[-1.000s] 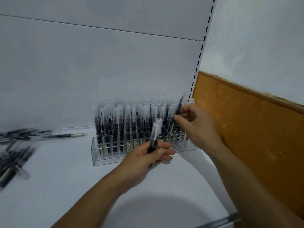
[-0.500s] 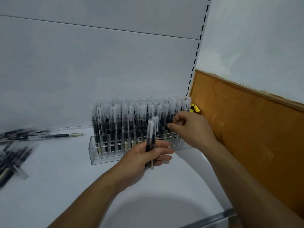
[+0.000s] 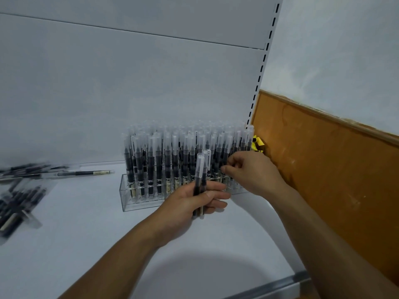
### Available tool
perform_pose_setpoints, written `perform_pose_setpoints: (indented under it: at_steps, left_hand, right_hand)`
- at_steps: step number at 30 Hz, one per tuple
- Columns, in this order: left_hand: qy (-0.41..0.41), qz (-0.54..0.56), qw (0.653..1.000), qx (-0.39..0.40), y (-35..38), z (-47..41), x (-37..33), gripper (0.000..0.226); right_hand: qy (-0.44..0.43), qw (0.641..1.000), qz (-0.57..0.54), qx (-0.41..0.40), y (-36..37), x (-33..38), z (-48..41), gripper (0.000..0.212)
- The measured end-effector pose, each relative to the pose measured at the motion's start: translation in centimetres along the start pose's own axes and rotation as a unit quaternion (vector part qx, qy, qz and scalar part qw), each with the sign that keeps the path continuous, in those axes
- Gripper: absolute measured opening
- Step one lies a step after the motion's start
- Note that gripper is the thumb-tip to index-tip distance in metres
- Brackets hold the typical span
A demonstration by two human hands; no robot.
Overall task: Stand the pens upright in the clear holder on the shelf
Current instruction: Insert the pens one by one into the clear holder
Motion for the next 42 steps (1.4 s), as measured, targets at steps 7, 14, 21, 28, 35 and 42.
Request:
perform_pose_setpoints:
  at_steps: [7, 14, 21, 28, 35, 42]
  left_hand:
    - [0.003, 0.011, 1.000, 0.009, 0.2, 0.1, -0.4, 0.030]
    - [0.007, 0.019, 1.000, 0.013, 0.4, 0.2, -0.2, 0.021]
    - [-0.012, 0.023, 1.000, 0.013, 0.2, 0.0, 0.1, 0.026]
    - [-0.007, 0.014, 1.000, 0.017, 0.0, 0.1, 0.2, 0.031]
    - [-0.003, 0.009, 1.000, 0.022, 0.1, 0.0, 0.2, 0.031]
    - [-0.002, 0.006, 1.000, 0.021, 0.1, 0.0, 0.2, 0.031]
  right_hand:
    - [-0.021, 0.965, -0.247, -0.080, -0.5, 0.5, 3.6, 0.009]
    - [-0.130, 0.949, -0.285, 0.014, 0.3, 2.7, 3.8, 0.020]
    - [-0.048, 0.901, -0.426, -0.063, -1.8, 2.0, 3.4, 0.005]
    - [-0.008, 0.894, -0.361, -0.264, -4.2, -0.4, 1.4, 0.003]
    - [-0.004, 0.961, -0.187, -0.202, -2.8, -0.8, -0.4, 0.008]
    - [0.011, 0.986, -0.103, -0.133, -1.7, -0.9, -0.7, 0.017]
Point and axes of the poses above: each hand's wrist, its own z-axis away from the middle knuckle, its own y-axis out of the palm, x = y × z, the point moved 2 cm from there along -z, towards the middle knuckle, and after that the axes turned 3 degrees about z, right-handed, at the moved point
